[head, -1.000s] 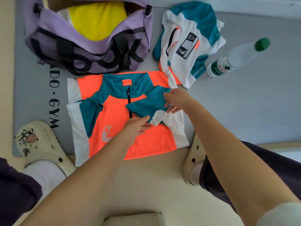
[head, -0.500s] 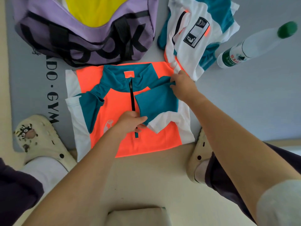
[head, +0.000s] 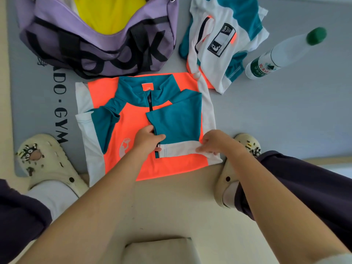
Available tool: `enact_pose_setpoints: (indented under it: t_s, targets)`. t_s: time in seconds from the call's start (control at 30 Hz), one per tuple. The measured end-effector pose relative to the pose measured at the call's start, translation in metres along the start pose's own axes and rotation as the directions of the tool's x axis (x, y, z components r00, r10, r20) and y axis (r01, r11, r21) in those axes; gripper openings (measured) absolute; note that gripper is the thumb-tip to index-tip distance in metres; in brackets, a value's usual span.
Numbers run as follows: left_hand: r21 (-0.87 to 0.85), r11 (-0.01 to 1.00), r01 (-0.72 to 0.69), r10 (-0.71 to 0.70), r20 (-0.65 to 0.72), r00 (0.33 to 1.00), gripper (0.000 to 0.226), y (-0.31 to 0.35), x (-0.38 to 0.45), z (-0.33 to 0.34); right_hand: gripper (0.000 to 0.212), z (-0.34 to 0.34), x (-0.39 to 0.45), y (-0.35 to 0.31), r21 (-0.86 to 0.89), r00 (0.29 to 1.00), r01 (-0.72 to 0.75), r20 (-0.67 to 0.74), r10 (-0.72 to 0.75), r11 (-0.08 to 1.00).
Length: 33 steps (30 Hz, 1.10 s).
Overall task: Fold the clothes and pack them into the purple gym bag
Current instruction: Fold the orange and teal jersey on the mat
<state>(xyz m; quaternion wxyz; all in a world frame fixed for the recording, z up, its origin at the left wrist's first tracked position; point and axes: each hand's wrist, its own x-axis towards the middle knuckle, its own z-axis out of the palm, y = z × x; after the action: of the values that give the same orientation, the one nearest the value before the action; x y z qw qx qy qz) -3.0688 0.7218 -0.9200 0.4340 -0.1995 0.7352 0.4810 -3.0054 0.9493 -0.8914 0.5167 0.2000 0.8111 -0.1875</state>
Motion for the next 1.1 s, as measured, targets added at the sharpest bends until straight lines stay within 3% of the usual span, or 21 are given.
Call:
enact_pose_setpoints:
  t_s: [0.13, 0.27, 0.37, 0.47, 0.63, 0.7, 0.8, 0.93, 1.0, 1.1]
  targets:
    - [-0.096, 0.995, -0.015, 0.016, 0.011, 1.0, 0.018, 0.001, -0.002, 0.0, 0.032, -0.009, 0.009, -0.002, 0.247, 0.935, 0.027, -0.35, 0.064, 0.969]
    - [-0.174, 0.985, 0.006, -0.02, -0.076, 0.997, 0.009, -0.001, 0.002, -0.001, 0.034, -0.022, 0.025, -0.021, 0.495, 0.847, 0.182, -0.518, 0.121, 0.85]
    - [-0.226, 0.973, 0.035, -0.068, -0.143, 0.987, 0.014, -0.001, 0.007, -0.002, 0.039, -0.035, 0.04, -0.032, 0.587, 0.841, 0.18, -0.508, 0.185, 0.79]
    - [-0.213, 0.976, 0.052, -0.076, -0.105, 0.992, 0.014, -0.001, 0.01, -0.002, 0.023, -0.045, 0.05, -0.028, 0.538, 0.876, 0.1, -0.447, 0.183, 0.837]
    - [-0.131, 0.991, 0.016, -0.028, -0.088, 0.996, 0.012, -0.004, 0.019, -0.003, 0.018, -0.047, 0.048, -0.016, 0.573, 0.817, 0.132, -0.525, 0.238, 0.809]
    - [-0.098, 0.995, -0.021, 0.011, -0.101, 0.995, 0.016, -0.005, 0.022, -0.004, 0.026, -0.04, 0.045, -0.016, 0.587, 0.853, 0.104, -0.467, 0.231, 0.803]
    - [-0.052, 0.996, -0.07, 0.063, -0.129, 0.99, 0.016, -0.006, 0.023, -0.004, 0.038, -0.028, 0.04, -0.017, 0.449, 0.907, 0.048, -0.393, 0.149, 0.892]
    - [0.059, 0.989, -0.136, 0.144, -0.142, 0.979, 0.009, 0.0, 0.019, -0.012, 0.018, -0.016, 0.034, -0.017, 0.474, 0.832, 0.064, -0.511, 0.215, 0.878]
    - [0.176, 0.96, -0.219, 0.255, -0.219, 0.942, 0.013, 0.008, 0.015, -0.026, 0.02, -0.012, 0.03, -0.026, 0.485, 0.778, 0.076, -0.575, 0.252, 0.871]
    - [0.434, 0.843, -0.317, 0.497, -0.406, 0.766, 0.018, 0.018, 0.005, -0.064, 0.026, -0.004, 0.027, -0.058, 0.396, 0.762, 0.207, -0.639, 0.106, 0.894]
